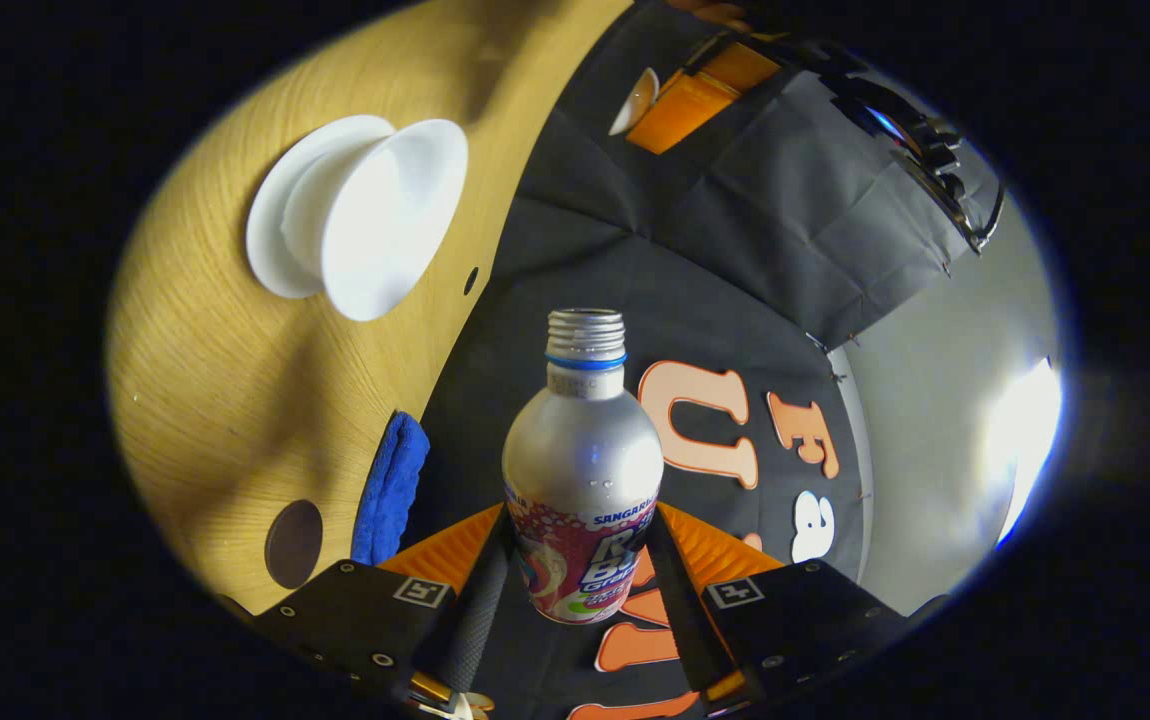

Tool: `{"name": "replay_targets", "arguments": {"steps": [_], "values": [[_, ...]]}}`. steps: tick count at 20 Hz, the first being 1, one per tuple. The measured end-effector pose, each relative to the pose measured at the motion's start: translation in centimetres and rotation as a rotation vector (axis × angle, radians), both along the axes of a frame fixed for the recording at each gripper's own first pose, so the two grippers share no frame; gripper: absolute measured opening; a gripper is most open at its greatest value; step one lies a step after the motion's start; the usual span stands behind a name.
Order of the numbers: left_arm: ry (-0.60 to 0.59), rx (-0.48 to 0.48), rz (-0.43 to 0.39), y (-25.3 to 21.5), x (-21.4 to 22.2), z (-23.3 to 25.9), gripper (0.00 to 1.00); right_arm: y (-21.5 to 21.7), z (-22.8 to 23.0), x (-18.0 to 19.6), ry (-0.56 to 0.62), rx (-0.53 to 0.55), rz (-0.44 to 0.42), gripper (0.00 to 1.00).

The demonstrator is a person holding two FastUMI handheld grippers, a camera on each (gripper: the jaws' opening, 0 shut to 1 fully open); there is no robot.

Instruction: Open the teacup lid with one hand, grasp the water bottle and pour water into the teacup with the other hand; after pouring, place the water bottle on the coaster and then close the teacup lid.

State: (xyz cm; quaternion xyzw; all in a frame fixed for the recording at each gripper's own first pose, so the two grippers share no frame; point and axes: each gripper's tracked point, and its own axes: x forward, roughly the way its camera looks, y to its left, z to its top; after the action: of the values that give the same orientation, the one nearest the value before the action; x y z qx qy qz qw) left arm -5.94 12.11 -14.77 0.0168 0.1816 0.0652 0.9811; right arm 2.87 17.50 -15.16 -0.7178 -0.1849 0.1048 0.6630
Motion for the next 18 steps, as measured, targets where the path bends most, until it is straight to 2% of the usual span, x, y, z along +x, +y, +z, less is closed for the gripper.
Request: {"name": "replay_targets", "arguments": {"steps": [7,11,12,14,18], "values": [[-0.057,-0.005,-0.029,-2.2,1.1,2.4,0.33,-0.6,0.9,-0.4,0.090,0.257,-0.061,0.78],[-0.079,-0.010,-0.048,-3.6,1.9,3.3,0.29,-2.4,1.2,0.0,0.201,0.442,-0.122,0.78],[-0.082,-0.014,-0.055,-3.9,1.8,3.3,0.33,-2.7,1.4,0.2,0.222,0.484,-0.131,0.78],[-0.085,-0.018,-0.066,-4.5,2.0,3.2,0.33,-3.6,1.8,0.2,0.262,0.573,-0.142,0.78],[-0.091,-0.027,-0.076,-5.6,2.4,3.2,0.33,-5.3,3.4,0.6,0.282,0.709,-0.159,0.78]]}}
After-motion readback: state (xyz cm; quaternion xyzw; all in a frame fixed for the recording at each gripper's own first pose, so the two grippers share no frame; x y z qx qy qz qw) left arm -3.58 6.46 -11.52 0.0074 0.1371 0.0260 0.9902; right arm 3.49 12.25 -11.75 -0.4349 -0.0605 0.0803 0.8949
